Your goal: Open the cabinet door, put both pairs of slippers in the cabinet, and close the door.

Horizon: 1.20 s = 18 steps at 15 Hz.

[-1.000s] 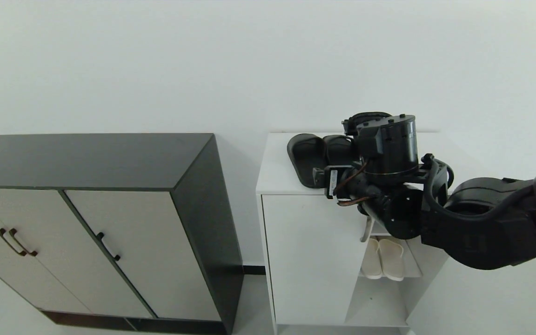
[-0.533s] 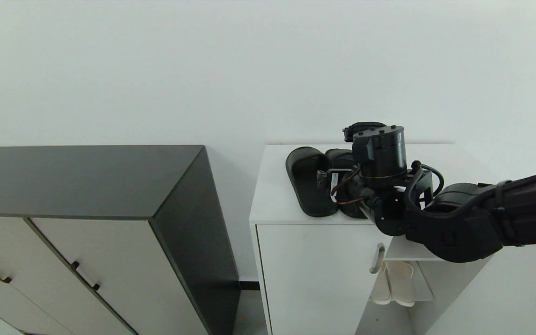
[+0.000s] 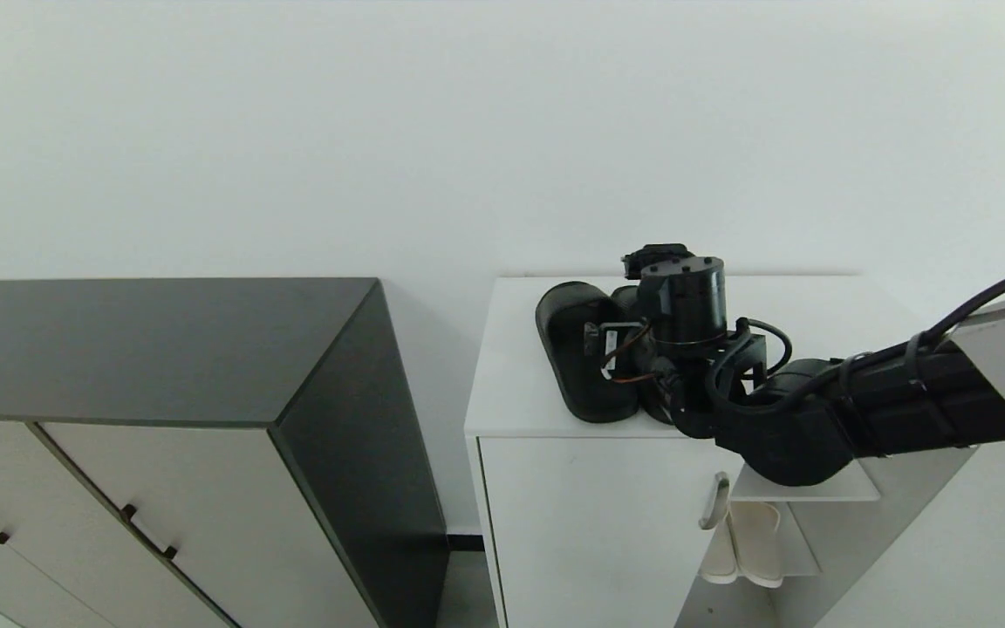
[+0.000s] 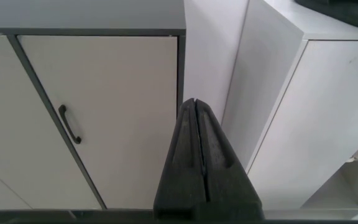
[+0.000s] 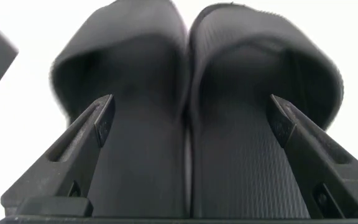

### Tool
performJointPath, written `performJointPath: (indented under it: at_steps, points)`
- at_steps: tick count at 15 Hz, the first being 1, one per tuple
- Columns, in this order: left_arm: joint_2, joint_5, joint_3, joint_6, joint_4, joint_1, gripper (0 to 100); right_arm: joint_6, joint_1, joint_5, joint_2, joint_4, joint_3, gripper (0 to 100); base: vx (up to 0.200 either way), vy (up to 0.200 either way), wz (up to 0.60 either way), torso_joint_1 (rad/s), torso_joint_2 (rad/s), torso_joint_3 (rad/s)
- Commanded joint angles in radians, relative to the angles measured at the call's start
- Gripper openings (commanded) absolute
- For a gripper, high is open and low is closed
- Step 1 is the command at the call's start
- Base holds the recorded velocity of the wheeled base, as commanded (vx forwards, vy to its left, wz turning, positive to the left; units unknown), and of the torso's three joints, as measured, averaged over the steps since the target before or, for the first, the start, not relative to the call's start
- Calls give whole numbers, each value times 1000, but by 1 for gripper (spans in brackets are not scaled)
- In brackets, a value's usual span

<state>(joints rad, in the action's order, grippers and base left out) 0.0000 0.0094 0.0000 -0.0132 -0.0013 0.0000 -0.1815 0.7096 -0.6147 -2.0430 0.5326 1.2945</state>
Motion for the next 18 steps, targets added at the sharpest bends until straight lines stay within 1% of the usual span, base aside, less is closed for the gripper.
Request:
performJointPath:
  at_steps: [1, 4, 5, 6, 9, 14, 16, 17, 18]
  points:
    - [0, 1, 0, -1, 0, 0, 0, 0, -10, 6, -60, 1, 45, 100, 0, 0, 0, 0, 0, 0]
    - [0, 1, 0, -2, 0, 0, 0, 5, -32, 56, -115, 1, 121, 100, 0, 0, 0, 0, 0, 0]
    - [0, 1, 0, -2, 0, 0, 0, 19, -41, 58, -135, 0, 155, 100, 0, 0, 0, 0, 0, 0]
    - [0, 1, 0, -4, 0, 0, 0, 34, -48, 58, -152, 0, 183, 0, 0, 0, 0, 0, 0, 0]
    - [0, 1, 0, -4, 0, 0, 0, 50, -58, 59, -177, 0, 217, 0, 0, 0, 0, 0, 0, 0]
    - [0, 1, 0, -4, 0, 0, 0, 51, -56, 55, -146, 0, 212, 0, 0, 0, 0, 0, 0, 0]
    - [0, 1, 0, -4, 0, 0, 0, 51, -48, 55, -94, -3, 181, 0, 0, 0, 0, 0, 0, 0]
    - [0, 1, 0, -4, 0, 0, 0, 59, -25, 58, -19, -5, 120, 0, 0, 0, 0, 0, 0, 0]
    - [0, 1, 0, -4, 0, 0, 0, 59, -25, 58, -19, -5, 120, 0, 0, 0, 0, 0, 0, 0]
